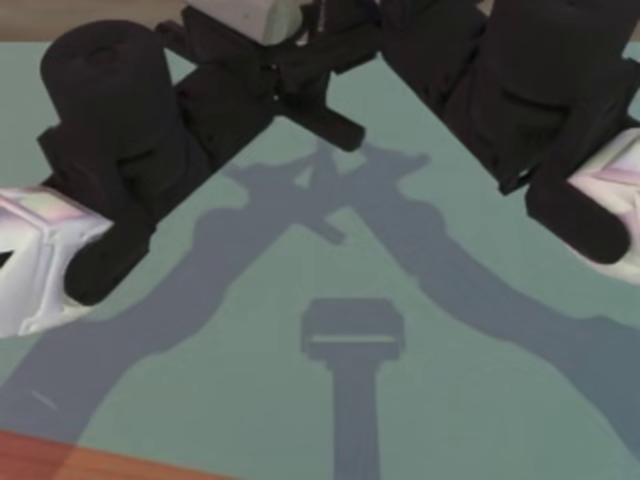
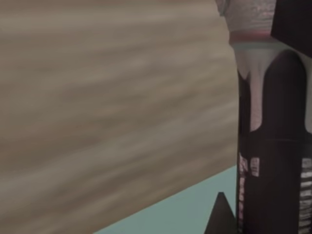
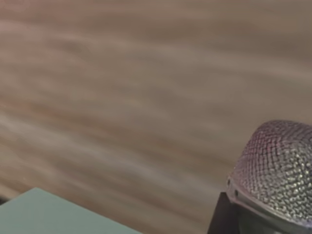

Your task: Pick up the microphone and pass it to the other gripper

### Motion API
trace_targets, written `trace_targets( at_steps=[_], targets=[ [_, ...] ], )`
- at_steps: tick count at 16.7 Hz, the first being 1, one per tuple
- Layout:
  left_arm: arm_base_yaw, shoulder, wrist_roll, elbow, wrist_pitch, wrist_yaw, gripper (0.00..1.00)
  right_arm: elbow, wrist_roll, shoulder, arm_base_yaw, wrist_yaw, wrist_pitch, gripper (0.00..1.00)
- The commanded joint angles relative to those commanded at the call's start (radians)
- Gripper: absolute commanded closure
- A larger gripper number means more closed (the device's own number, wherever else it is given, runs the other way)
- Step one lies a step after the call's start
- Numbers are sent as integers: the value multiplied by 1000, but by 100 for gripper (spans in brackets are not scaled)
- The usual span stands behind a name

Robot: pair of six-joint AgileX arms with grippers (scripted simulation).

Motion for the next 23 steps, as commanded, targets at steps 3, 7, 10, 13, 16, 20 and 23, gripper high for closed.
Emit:
trace_targets(
  at_steps=[3, 7, 10, 13, 16, 20, 23],
  targets=[
    [0, 0, 0, 0, 0, 0, 40, 0, 0, 0, 0, 0, 0, 100],
    [0, 0, 0, 0, 0, 0, 10, 0, 0, 0, 0, 0, 0, 100],
    [0, 0, 0, 0, 0, 0, 0, 0, 0, 0, 0, 0, 0, 100],
    [0, 0, 0, 0, 0, 0, 0, 0, 0, 0, 0, 0, 0, 100],
    [0, 0, 0, 0, 0, 0, 0, 0, 0, 0, 0, 0, 0, 100],
    [56, -30, 12, -48, -11, -35, 0, -11, -9, -43, -15, -5, 2, 100],
    [79, -149, 11, -136, -37, -26, 0, -55, -6, -92, -56, -50, -1, 100]
  ],
)
